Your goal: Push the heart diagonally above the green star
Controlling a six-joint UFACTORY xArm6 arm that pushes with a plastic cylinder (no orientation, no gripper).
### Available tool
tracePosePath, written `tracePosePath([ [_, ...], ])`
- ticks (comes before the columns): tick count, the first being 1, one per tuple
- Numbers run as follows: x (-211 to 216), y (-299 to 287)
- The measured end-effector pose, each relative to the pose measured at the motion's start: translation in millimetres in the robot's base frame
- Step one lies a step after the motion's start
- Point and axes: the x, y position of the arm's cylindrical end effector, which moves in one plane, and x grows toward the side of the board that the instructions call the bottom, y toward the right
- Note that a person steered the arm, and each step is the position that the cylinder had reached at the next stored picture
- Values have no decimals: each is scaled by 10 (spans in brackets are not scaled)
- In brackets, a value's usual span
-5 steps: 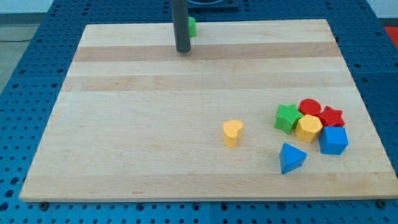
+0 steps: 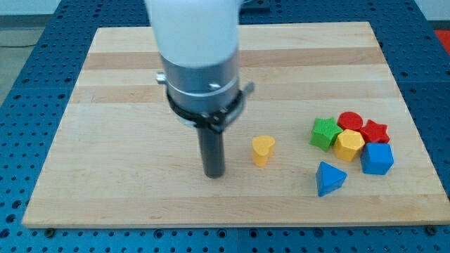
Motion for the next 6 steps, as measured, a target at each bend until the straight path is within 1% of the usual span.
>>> tracePosePath([
  [1,53,421],
  [2,-209,540],
  [4,-866,623],
  [5,-900,990],
  [6,-961,1153],
])
